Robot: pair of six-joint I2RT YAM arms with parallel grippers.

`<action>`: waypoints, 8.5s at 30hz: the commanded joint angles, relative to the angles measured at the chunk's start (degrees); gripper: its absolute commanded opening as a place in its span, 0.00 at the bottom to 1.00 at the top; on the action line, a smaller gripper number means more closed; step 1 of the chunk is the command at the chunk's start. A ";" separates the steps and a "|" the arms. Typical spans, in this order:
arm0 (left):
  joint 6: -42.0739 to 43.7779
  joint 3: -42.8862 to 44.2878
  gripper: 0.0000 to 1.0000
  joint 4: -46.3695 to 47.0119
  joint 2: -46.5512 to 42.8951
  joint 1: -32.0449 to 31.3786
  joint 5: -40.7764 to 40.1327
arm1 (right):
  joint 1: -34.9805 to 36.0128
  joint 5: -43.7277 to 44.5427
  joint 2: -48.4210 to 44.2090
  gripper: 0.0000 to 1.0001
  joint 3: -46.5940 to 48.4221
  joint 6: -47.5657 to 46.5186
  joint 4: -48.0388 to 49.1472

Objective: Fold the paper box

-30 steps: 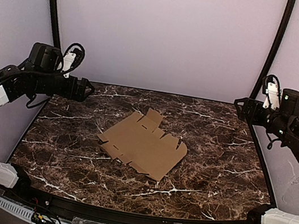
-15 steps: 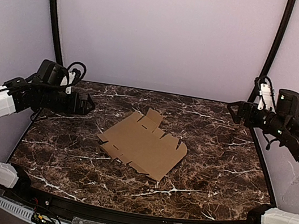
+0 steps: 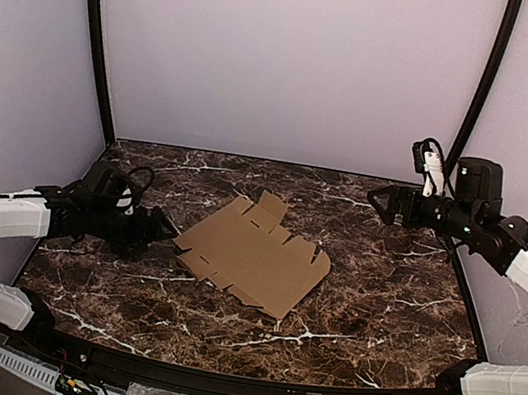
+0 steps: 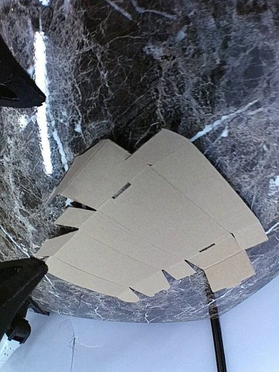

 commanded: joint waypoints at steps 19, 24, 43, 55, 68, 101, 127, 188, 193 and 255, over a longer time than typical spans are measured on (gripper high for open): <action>-24.44 -4.80 0.60 20.00 14.40 -0.27 13.12 | 5.56 7.69 -0.10 0.99 -4.30 2.87 5.64; -22.59 -3.62 0.54 18.65 15.21 -0.30 12.69 | 5.54 7.70 -0.84 0.99 -4.71 2.97 5.12; -17.97 -2.41 0.18 16.49 18.12 -0.25 11.74 | 5.56 9.56 -2.66 0.98 -5.94 3.31 4.11; -8.92 2.74 0.01 10.87 17.34 -0.25 12.25 | 5.53 9.68 -3.59 0.99 -4.45 1.04 2.12; 24.05 23.82 0.01 -11.55 21.48 -0.25 11.85 | 5.53 -0.18 0.80 0.98 6.88 -14.65 -4.46; 38.52 21.77 0.01 -13.14 11.99 -10.39 -13.16 | 16.63 -13.50 39.58 0.80 36.08 -42.67 -18.33; 37.39 13.91 0.01 -5.75 5.54 -12.82 -15.78 | 18.52 -14.38 51.45 0.54 49.57 -43.01 -26.73; 29.82 14.89 0.58 -12.51 3.13 -12.82 -22.53 | 22.50 -2.25 48.64 0.00 44.35 -45.68 -23.43; 27.37 15.87 0.62 -9.46 0.76 -12.81 -13.04 | 23.42 -0.28 48.32 0.00 41.78 -45.30 -21.14; 18.80 22.91 0.01 9.72 16.36 -12.73 -3.32 | 29.88 2.40 43.63 0.00 33.48 -37.98 -10.07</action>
